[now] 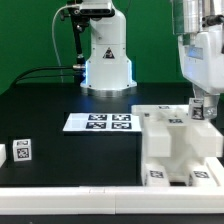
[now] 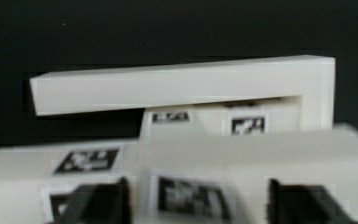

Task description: Assemble chair

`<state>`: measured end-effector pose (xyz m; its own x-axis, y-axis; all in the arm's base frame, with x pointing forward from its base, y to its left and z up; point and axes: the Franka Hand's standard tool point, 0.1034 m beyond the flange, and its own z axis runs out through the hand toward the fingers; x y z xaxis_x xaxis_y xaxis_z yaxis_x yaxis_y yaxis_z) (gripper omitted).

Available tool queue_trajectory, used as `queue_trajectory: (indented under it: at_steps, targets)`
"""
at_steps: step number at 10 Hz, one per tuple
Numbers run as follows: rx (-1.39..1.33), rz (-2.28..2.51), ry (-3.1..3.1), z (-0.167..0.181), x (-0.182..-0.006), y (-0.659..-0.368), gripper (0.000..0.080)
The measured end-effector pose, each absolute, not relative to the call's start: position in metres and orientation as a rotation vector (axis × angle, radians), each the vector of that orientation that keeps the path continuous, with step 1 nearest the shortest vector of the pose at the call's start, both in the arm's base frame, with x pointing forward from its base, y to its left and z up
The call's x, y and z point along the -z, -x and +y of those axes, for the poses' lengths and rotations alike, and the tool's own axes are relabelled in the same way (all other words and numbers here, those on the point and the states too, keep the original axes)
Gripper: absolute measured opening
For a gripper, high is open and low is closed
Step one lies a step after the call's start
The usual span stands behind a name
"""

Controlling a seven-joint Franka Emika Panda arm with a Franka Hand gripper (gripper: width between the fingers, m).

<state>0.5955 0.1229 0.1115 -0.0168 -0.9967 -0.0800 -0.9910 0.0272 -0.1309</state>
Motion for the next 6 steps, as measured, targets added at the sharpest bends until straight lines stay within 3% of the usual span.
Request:
queue_trajectory:
  at_steps: [1,2,3,6]
  targets:
    - [0.058,1.985,2.254,0.123,-0.112,-0.595,0.0475]
    - [0.088,1.702,2.477,0.117,-0.114,-0.598,0.0615]
    - [0.108,1.409,2.665,0.111,-0.112,-0.599,0.0640]
    - [0.124,1.139,2.800,0.112,-0.111,-0.598,0.0648]
